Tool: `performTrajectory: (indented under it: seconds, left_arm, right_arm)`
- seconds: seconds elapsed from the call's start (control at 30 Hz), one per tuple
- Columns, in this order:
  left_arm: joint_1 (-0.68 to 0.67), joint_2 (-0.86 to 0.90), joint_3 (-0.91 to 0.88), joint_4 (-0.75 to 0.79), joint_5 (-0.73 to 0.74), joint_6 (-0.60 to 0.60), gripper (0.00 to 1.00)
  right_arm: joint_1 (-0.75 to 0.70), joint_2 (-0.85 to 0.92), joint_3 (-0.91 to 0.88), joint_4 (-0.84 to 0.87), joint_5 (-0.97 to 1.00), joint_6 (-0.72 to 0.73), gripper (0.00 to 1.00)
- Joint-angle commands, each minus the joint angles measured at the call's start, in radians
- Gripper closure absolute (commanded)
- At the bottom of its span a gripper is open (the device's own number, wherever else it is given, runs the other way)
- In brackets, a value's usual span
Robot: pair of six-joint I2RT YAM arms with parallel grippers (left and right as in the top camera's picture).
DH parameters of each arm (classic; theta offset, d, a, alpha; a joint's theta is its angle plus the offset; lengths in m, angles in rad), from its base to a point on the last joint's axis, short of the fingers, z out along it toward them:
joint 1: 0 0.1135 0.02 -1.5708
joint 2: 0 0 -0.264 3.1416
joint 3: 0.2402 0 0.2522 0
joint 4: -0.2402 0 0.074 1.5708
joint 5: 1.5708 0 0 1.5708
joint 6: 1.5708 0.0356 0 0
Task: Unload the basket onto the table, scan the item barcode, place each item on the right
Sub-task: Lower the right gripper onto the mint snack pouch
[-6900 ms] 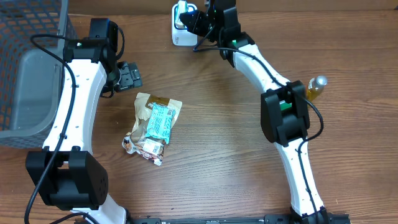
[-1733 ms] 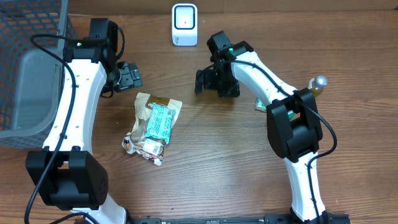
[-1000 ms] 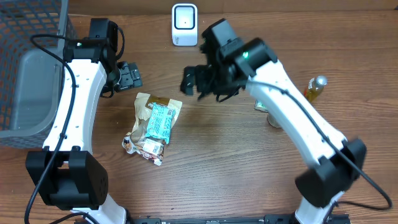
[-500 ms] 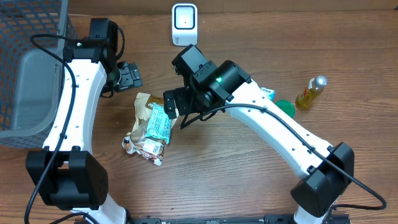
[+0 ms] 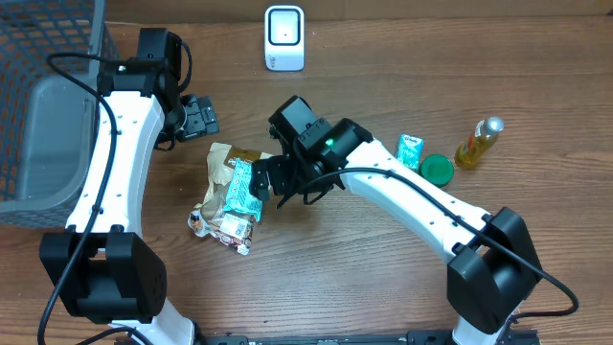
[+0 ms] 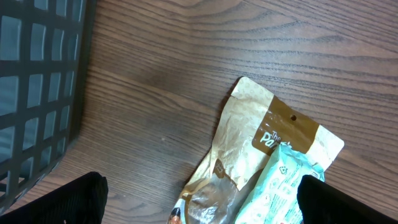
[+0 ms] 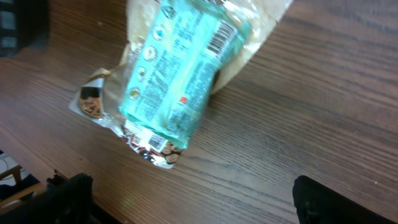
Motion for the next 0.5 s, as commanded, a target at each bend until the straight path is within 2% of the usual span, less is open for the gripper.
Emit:
performTrajectory:
  seconds: [0.0,0.2,0.47]
  left_arm:
    - [-0.008,0.001,0.016,0.001,-0.012,0.012,0.00]
    - [-0.008,0.001,0.016,0.001,-0.012,0.012,0.01]
    - [-0.008,0.001,0.016,0.001,-0.012,0.012,0.00]
  right_arm:
    - [0.000,0.010,-0.009,0.010,-0.009,0.029,0.00]
    - [0.000,0.010,-0.009,0.021,-0.010,0.047,0.00]
    - [0.000,-0.013,0.009,-0.044,-0.008,0.089,0.00]
